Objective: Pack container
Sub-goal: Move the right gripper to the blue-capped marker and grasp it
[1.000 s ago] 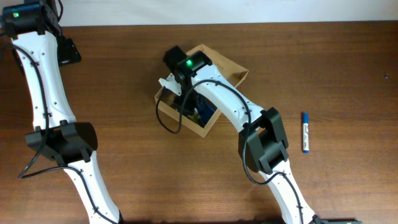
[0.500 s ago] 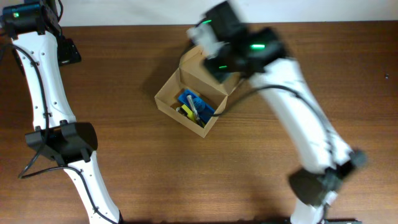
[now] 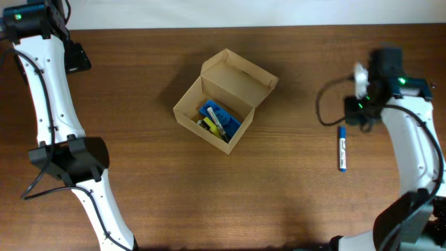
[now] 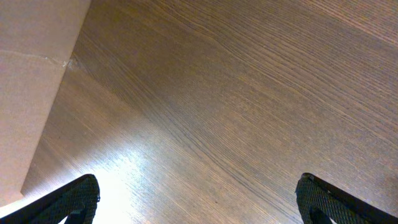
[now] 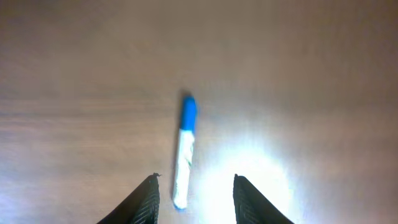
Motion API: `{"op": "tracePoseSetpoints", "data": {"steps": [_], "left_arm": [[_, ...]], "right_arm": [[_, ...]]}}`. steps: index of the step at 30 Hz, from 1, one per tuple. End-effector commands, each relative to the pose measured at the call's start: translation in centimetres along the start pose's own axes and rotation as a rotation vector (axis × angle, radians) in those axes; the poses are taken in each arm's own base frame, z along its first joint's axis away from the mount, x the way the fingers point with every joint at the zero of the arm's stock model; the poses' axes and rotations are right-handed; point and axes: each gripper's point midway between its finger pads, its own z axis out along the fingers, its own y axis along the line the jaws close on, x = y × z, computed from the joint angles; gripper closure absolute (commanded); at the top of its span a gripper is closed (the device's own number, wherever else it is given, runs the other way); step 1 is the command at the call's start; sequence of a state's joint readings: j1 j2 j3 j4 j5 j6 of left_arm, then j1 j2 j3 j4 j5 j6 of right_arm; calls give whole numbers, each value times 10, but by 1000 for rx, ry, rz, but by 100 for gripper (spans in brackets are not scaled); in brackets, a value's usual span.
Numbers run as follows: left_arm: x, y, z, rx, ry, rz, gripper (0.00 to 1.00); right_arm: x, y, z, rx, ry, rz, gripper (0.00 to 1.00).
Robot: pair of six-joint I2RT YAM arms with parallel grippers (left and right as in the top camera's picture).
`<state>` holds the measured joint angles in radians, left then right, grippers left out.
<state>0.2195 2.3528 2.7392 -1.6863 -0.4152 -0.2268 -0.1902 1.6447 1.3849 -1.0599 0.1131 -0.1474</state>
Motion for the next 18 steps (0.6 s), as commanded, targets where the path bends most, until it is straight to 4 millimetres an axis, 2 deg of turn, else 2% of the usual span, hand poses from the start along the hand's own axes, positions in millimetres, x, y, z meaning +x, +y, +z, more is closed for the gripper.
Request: {"op": "tracePoseSetpoints", "data": {"steps": [1,3,7,11,18], "left_arm": [[1,2,1,-1,5,8,0],[1,2,1,-1,5,9,0],[1,3,1,-1,5,8,0],[1,3,1,-1,5,8,0],[1,3,1,-1,5,8,0]], "right_arm": [[20,-1,25,-59,73,78,61],[30,-3,40,-65,129,118,61],[45,10,61,-97,228,116,57],[53,22,81,-107,299,94,57],[60,27,111,-104,369,127,57]]}}
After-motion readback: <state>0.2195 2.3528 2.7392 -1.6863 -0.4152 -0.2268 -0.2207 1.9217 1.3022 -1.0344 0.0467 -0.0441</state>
